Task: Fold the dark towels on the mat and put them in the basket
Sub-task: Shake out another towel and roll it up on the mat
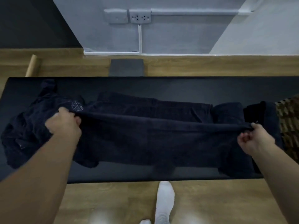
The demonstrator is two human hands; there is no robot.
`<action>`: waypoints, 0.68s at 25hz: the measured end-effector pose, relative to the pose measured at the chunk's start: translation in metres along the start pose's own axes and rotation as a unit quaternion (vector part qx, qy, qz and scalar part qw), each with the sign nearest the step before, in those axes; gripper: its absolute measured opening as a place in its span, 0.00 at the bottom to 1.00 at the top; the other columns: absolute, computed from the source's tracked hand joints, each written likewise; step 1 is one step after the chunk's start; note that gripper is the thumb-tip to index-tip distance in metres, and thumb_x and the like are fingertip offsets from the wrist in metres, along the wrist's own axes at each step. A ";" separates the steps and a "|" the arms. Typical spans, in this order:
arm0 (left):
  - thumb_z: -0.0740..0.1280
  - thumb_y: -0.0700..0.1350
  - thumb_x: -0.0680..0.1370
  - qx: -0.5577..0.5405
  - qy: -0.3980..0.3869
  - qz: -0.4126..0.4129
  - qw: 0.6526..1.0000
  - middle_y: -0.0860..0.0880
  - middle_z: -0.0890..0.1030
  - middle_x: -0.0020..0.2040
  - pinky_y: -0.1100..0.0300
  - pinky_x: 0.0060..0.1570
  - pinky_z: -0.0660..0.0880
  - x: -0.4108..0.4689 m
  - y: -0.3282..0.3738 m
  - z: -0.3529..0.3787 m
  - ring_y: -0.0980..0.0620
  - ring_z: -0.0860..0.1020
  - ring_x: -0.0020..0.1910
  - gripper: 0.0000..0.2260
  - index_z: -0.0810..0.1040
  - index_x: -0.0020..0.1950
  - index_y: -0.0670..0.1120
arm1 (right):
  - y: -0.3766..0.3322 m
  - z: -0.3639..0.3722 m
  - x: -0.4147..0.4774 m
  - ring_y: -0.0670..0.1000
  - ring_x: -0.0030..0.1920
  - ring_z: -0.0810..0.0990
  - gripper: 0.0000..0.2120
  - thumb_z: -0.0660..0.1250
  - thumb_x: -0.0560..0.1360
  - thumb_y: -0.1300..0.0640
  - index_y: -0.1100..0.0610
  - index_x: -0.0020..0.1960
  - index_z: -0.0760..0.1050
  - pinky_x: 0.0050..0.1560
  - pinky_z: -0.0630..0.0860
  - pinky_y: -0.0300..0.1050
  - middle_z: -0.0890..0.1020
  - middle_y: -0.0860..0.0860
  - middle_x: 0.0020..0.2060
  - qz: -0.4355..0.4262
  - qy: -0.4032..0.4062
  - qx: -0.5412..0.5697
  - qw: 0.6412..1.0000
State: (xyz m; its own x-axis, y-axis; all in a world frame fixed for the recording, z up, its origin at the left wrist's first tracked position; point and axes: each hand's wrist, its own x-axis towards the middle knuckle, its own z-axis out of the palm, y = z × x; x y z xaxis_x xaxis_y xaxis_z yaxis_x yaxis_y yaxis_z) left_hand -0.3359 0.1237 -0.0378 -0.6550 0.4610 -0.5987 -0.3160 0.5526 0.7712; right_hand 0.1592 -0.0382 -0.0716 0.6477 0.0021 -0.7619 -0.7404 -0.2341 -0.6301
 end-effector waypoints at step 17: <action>0.71 0.52 0.77 0.150 0.052 -0.237 0.958 0.42 0.76 0.64 0.49 0.47 0.79 0.065 -0.219 0.018 0.42 0.79 0.50 0.25 0.70 0.70 0.41 | 0.153 0.028 0.061 0.57 0.49 0.81 0.06 0.64 0.81 0.57 0.61 0.54 0.73 0.34 0.83 0.50 0.75 0.60 0.56 0.172 -0.029 -0.209 0.962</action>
State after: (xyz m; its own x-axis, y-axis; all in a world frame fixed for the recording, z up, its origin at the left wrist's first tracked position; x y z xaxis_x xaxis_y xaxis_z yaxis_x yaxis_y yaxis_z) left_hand -0.2966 0.0449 -0.2493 -0.5558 0.0458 -0.8301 -0.3937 0.8649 0.3113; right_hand 0.0806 -0.0463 -0.2183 0.3574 -0.0943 -0.9292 -0.7648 -0.6005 -0.2332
